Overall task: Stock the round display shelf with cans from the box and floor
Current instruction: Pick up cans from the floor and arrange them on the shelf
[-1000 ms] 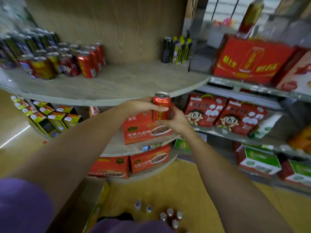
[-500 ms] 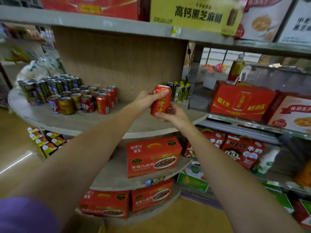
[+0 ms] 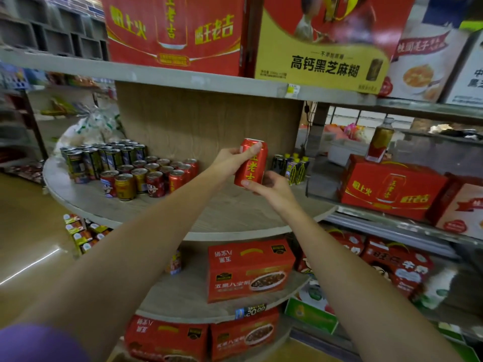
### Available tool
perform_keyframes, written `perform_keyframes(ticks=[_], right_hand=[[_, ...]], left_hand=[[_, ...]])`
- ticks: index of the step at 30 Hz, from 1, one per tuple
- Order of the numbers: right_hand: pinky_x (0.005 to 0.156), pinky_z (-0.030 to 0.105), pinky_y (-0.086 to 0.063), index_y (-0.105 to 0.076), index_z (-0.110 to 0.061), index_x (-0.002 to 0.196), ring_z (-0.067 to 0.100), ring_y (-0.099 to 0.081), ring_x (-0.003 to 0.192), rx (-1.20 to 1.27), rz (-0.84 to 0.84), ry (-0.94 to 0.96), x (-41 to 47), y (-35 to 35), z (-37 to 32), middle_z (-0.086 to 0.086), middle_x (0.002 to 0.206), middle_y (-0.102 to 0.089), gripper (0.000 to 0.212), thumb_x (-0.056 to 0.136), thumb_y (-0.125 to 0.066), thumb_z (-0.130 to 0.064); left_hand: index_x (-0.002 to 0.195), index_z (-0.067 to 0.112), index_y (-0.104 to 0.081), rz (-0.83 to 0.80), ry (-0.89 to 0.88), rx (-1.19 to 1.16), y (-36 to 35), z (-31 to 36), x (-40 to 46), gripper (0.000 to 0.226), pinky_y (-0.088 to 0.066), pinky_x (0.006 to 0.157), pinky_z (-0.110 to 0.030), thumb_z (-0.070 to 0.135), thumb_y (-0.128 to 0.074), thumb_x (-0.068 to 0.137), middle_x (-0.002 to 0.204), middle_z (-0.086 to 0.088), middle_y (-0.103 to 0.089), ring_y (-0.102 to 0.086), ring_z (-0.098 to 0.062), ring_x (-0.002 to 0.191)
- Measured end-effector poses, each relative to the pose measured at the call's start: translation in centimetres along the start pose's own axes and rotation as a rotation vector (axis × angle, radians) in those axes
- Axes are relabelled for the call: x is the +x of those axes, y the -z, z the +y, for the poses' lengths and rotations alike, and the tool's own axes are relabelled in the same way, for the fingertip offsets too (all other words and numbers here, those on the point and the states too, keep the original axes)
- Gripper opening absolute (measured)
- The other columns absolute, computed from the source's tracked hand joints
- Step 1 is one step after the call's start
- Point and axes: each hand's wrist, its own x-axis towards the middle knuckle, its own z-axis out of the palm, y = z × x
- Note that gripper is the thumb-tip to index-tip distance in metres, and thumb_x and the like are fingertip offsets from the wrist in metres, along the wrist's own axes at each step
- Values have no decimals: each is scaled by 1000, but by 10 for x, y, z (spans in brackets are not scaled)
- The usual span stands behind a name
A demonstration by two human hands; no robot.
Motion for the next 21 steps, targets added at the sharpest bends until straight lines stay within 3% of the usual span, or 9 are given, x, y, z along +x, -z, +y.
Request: perform_keyframes(ticks=[2,5,8,12,19,21], right_hand=[[96,44,-53,-63,-16,116,15,-67,99,2,-23,-9,5,-11,0,-1,105,-71,71,59,-86,-54],[96,40,-53,-61,-14,122,14,-66,101,-5,-56,-34,12,-32,5,-2,108,-69,67,67,-85,-46],[85,26,-50,-59,-14,123,13,-63,103,-37,-88,-81,21,-56,11,-2,111,-67,64,70,-85,-39],[83,23,-44,-55,-16,129,11,-60,104,-57,-161,-147,37,-93,22,-3,118,-64,67,71,-86,-31],[77,17,-45,-50,-16,133,10,-57,101,-113,-224,-222,73,-170,44,0,119,-63,76,67,-88,-15],[89,29,-51,-52,-16,130,15,-60,110,-131,-230,-244,84,-195,51,0,118,-63,76,64,-89,-11]], left_hand=[[113,14,-59,1,4,7,14,-4,3,53,-54,68,-21,52,-73,79,106,-3,-70,-68,-11,92],[127,7,-58,12,0,22,37,-18,10,70,-55,72,-22,52,-76,76,112,-5,-70,-69,-14,98],[131,9,-56,16,-42,75,64,-37,17,75,-55,77,-21,51,-77,72,119,-6,-68,-67,-12,101],[126,8,-60,-17,-33,148,104,-67,28,71,-56,91,-33,45,-80,70,116,-7,-69,-67,-17,105],[127,19,-61,-80,90,160,177,-121,39,62,-53,90,-29,35,-84,72,115,4,-68,-65,-9,106],[120,20,-66,-90,96,149,198,-137,46,48,-54,86,-24,27,-83,75,109,8,-70,-66,-2,99]])
